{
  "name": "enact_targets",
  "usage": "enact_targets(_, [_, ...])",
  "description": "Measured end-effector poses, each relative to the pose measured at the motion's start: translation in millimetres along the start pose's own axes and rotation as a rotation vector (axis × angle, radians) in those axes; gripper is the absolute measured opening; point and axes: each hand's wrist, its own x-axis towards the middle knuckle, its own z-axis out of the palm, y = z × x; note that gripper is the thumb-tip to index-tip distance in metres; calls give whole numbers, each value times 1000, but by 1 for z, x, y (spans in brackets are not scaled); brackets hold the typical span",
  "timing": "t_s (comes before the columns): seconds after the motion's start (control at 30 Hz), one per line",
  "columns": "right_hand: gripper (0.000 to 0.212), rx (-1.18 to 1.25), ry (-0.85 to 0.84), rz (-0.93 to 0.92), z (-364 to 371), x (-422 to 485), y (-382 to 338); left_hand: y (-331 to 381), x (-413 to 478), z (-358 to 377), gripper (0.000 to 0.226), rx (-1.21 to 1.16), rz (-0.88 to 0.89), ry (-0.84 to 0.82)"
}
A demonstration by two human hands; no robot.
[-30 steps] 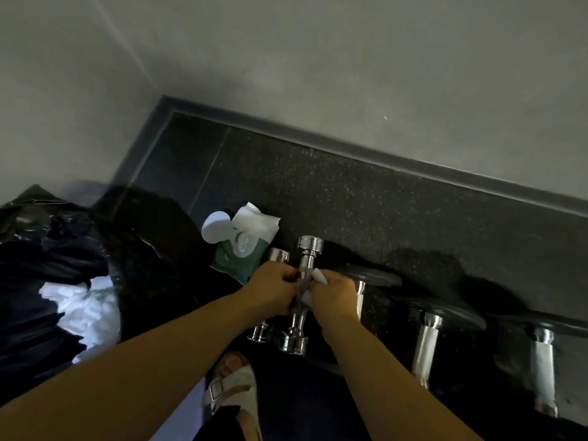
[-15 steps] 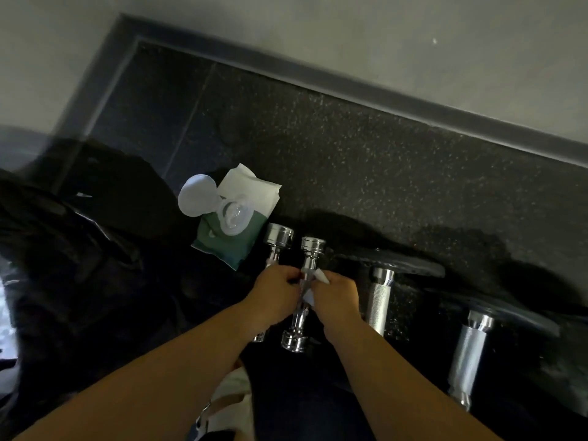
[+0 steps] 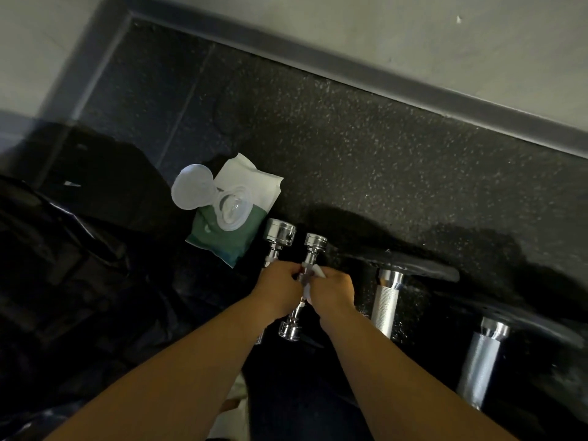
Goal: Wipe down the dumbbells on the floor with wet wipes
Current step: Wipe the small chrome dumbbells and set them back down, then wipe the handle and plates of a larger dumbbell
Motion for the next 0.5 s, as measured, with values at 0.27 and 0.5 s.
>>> enact_targets(0.27, [23, -80, -33, -47, 0, 3, 6, 4, -2, 0, 24, 129, -4, 29])
enact_targets(0.5, [26, -385, -71, -165, -8, 4, 3, 14, -7, 2, 19, 266, -43, 41])
